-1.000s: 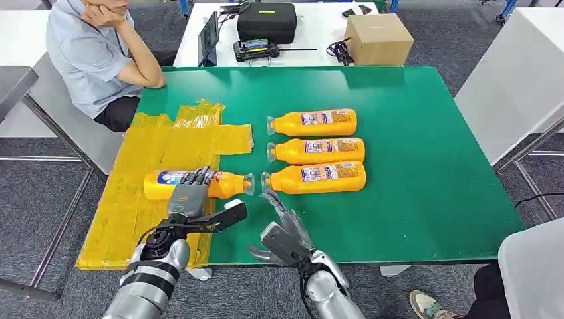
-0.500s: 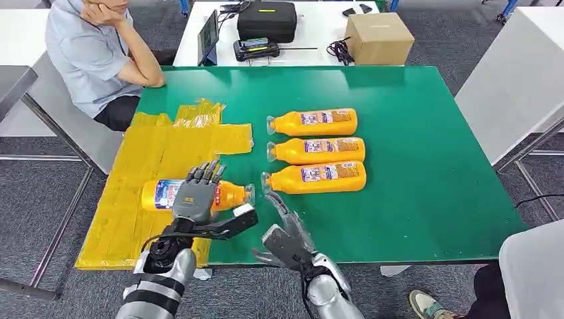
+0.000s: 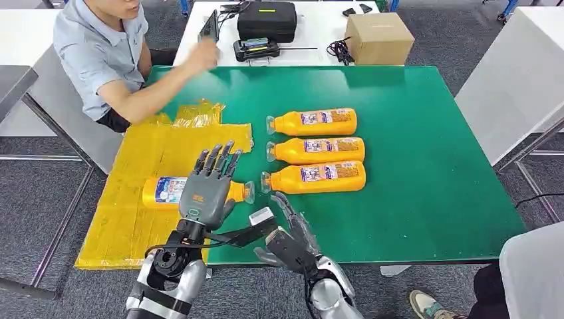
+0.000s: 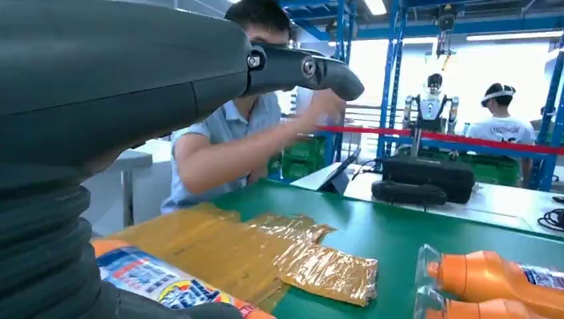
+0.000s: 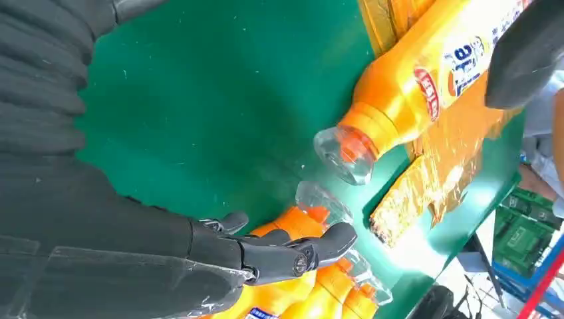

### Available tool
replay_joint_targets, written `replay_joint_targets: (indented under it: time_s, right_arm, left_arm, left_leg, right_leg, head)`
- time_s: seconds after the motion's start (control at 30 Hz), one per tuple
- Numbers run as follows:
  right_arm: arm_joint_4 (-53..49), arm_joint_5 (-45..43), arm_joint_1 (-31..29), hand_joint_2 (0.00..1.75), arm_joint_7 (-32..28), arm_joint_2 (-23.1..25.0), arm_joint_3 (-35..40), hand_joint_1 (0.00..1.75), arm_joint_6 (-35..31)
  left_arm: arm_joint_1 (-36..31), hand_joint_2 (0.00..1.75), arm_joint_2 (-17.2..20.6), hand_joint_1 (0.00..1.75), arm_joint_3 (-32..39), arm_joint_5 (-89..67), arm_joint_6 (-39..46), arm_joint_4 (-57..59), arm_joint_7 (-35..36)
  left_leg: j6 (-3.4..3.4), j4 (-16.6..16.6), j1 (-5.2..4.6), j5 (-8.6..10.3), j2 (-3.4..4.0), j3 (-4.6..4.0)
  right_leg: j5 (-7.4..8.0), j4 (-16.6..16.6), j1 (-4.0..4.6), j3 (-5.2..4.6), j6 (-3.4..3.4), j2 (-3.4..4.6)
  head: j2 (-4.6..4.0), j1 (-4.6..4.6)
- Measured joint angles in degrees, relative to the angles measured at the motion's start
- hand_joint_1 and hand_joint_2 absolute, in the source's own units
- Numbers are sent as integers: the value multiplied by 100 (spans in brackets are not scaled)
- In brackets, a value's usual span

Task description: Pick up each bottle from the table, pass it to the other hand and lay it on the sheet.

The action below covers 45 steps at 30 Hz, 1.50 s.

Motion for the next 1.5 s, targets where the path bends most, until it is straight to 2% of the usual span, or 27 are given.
replay_joint_targets:
  time_s: [0.2,0.3,0.33,0.4,0.43,0.5,0.6,0.73,0.9,1.03,1.3,1.5]
  right_arm:
    - [-88,46,54,175,15,0,-37,0,-13]
    - [-283,-13,158,175,-7,6,-59,0,-13]
    - [-381,-86,211,0,-20,13,-70,0,-11]
    - [-766,-410,380,0,-70,33,-113,0,106]
    - [-967,-611,461,175,-74,48,-153,0,198]
    - [-1399,-965,627,175,187,109,-275,0,239]
    - [-2082,-727,881,175,413,190,-518,0,41]
    - [-2752,694,1066,175,374,175,-581,0,-420]
    - [-3175,1825,1238,175,553,22,-433,0,-814]
    - [-3399,2713,1326,175,986,-169,-203,0,-1032]
    - [-3727,3993,1384,175,1820,-570,197,0,-1250]
    - [-3672,4142,1395,175,2271,-794,262,0,-749]
  left_arm:
    - [30,175,140,0,-330,0,166,-228,326]
    - [196,175,142,0,-491,479,216,-559,-110]
    - [258,175,142,0,-514,828,194,-654,-311]
    - [467,175,118,0,-520,2222,66,-941,-925]
    - [580,175,101,0,-514,2911,9,-1061,-1198]
    - [851,175,31,0,-404,4140,-176,-1284,-1599]
    - [1323,175,-72,0,-19,5159,-527,-1539,-2027]
    - [1601,175,-140,0,243,5845,-671,-1633,-2103]
    - [1830,175,-186,0,461,6707,-1141,-1934,-2334]
    - [2022,175,-205,0,649,7325,-1200,-2201,-2422]
    - [2183,175,-225,0,804,7440,-1051,-2503,-2081]
    - [2223,175,-238,0,848,7333,-990,-2500,-1707]
  left_leg:
    - [0,0,-1,0,-1,-2]
    - [0,0,-2,-1,0,-3]
    - [0,0,-2,-1,0,-3]
    - [0,0,-3,-3,0,-4]
    - [1,0,-3,-4,0,-6]
    - [1,-1,-3,-5,1,-7]
    - [0,-2,-2,-6,0,-8]
    - [0,-2,-2,-5,2,-7]
    - [1,-2,-2,-4,1,-6]
    - [1,-2,-2,-5,1,-6]
    - [0,-3,-2,-5,0,-7]
    - [1,-2,-3,-5,0,-6]
  right_leg:
    - [0,0,-1,0,0,-1]
    - [0,-1,-2,-1,0,0]
    - [0,-1,-2,-2,0,0]
    - [-1,-2,-2,-4,1,0]
    - [-1,-2,-2,-5,1,0]
    - [-2,-2,-2,-6,0,0]
    - [-3,-3,-1,-10,-1,0]
    - [-2,-2,-1,-9,-2,0]
    - [-2,-2,-2,-5,-1,0]
    - [-2,-2,-1,-7,-1,0]
    - [-2,-3,-2,-7,-1,0]
    - [-1,-3,-2,-5,-1,0]
  head:
    - [0,2]
    - [0,2]
    - [0,2]
    - [0,0]
    - [0,2]
    - [0,0]
    - [0,0]
    - [0,0]
    - [0,0]
    - [0,2]
    - [0,2]
    - [0,2]
